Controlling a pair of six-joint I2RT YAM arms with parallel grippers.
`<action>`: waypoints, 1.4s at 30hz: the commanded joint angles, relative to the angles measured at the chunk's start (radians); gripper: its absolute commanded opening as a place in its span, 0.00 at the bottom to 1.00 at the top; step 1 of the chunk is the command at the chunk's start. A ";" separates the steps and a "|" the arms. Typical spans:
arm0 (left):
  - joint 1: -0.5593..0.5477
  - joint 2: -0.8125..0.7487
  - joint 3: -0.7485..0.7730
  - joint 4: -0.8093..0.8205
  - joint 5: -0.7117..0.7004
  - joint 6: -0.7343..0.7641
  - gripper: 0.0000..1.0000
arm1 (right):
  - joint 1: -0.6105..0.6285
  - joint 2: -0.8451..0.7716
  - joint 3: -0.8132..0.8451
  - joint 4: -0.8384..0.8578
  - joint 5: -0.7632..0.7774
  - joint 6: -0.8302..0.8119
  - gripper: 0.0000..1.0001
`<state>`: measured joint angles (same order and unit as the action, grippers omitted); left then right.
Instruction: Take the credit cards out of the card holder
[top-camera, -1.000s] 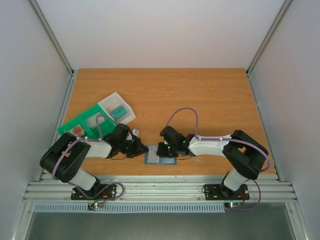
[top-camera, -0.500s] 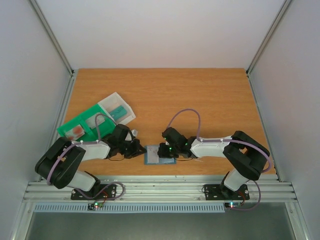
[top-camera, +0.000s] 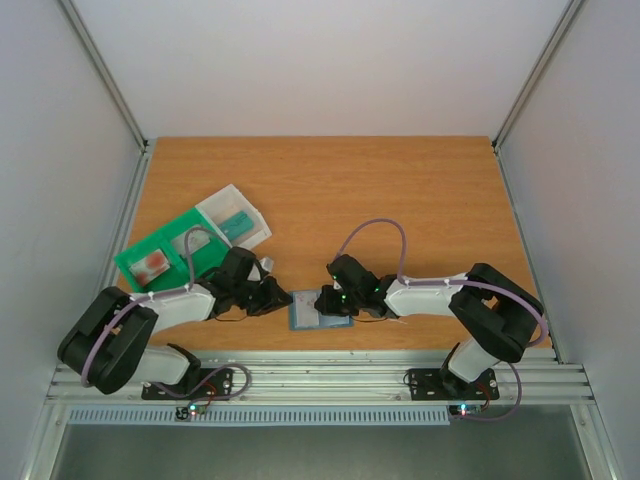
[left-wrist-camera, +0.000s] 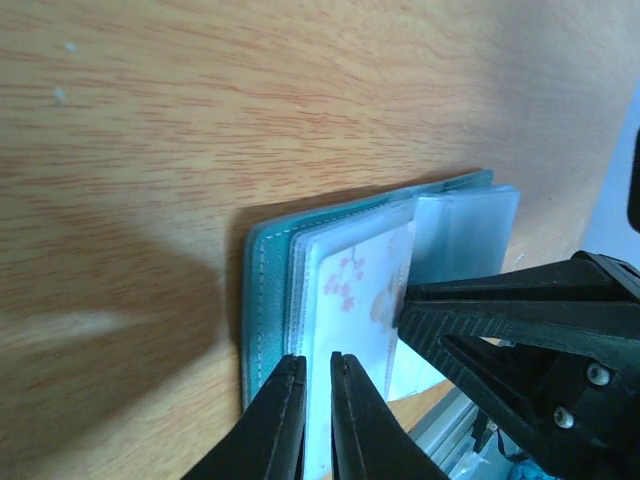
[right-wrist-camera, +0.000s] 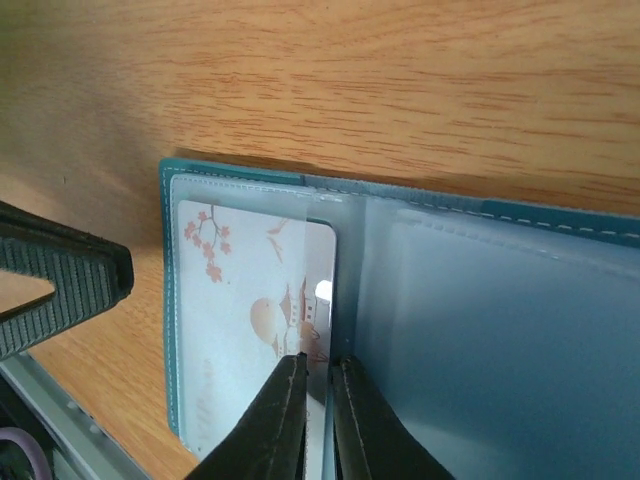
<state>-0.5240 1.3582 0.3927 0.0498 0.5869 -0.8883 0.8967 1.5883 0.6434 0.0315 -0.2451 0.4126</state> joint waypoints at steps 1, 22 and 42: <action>-0.005 -0.023 0.018 0.017 0.030 -0.010 0.09 | -0.006 -0.015 0.000 0.013 -0.002 0.012 0.12; -0.037 0.119 0.035 0.129 0.088 -0.012 0.05 | -0.005 0.000 -0.005 0.002 0.009 0.032 0.13; -0.037 0.136 0.035 -0.002 -0.034 0.063 0.04 | -0.005 -0.036 -0.027 0.014 0.014 0.020 0.01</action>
<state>-0.5568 1.4719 0.4286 0.1043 0.6209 -0.8547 0.8948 1.5734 0.6346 0.0387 -0.2531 0.4355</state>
